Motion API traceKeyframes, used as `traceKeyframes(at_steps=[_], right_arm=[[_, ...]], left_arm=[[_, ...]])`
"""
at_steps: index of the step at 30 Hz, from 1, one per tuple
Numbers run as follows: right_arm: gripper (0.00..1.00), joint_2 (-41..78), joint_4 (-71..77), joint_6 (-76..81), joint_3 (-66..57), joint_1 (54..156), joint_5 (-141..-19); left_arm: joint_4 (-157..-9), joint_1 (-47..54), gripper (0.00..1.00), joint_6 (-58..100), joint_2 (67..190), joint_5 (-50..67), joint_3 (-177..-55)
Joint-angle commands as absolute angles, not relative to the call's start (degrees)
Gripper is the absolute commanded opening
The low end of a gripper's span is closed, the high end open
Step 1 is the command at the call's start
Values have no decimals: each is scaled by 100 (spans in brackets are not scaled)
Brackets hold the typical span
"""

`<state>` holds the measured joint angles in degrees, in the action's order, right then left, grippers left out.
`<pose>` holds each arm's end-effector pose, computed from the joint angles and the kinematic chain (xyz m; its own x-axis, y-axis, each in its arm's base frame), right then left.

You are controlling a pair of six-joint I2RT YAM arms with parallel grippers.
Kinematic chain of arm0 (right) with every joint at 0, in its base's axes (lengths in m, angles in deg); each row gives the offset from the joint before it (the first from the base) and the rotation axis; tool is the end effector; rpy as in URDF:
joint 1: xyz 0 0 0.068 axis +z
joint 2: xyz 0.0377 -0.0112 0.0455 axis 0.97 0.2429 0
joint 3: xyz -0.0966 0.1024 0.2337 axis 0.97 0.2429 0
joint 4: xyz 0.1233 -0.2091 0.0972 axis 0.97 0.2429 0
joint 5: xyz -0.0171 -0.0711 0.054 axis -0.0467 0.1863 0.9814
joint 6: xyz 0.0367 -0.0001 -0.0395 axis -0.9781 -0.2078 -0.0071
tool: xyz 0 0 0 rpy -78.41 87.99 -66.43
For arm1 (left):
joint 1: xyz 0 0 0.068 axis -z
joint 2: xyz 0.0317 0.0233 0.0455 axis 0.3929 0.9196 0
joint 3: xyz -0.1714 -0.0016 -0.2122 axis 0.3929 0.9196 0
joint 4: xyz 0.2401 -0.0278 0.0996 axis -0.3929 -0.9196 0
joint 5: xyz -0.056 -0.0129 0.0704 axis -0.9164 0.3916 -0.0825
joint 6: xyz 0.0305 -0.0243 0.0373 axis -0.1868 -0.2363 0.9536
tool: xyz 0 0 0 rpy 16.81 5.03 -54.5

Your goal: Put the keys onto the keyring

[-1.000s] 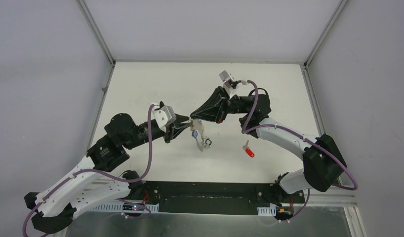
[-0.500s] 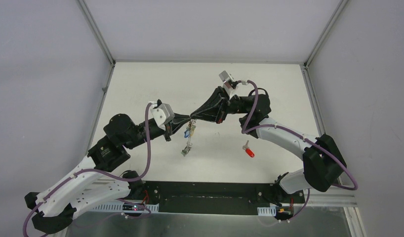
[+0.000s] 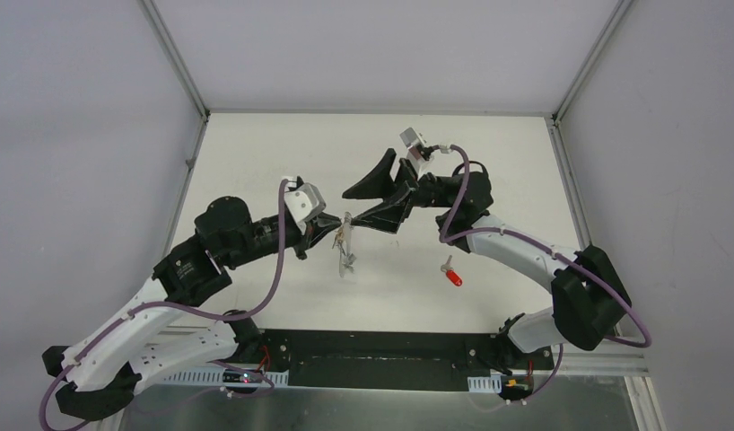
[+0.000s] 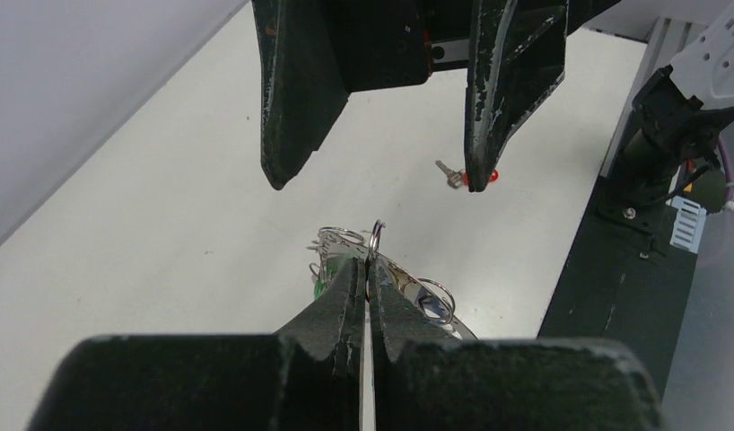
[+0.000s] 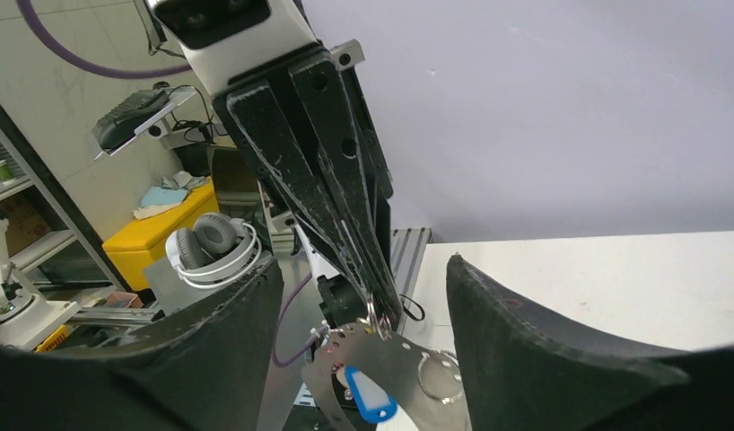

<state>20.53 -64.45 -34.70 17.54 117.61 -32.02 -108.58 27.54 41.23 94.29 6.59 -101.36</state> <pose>0.2080 0.2246 0.3655 -0.2700 0.2794 -0.9214 -0.9379 -0.2926 0.1861 0.0876 -0.1171 0.4003 0.0539 0.1615 -0.9854 0.8752 0.4675 0.1245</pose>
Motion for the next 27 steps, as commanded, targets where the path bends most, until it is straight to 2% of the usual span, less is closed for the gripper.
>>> traceKeyframes(at_steps=[1,5,14,27], right_arm=[[70,1639,-6110,-3119,1831,11716,-3410],[69,1490,-5442,-2747,1845,11716,-3413],[51,1453,-4483,-2384,1824,11761,-3484],[43,1534,-3978,-1735,1707,12334,-3551]], left_arm=[[-11618,2789,0,4015,9646,661,-10905],[-12642,2791,0,3829,10093,701,-11588],[-14780,2793,0,3902,11163,557,-13158],[-17244,2796,0,3941,12805,554,-15376]])
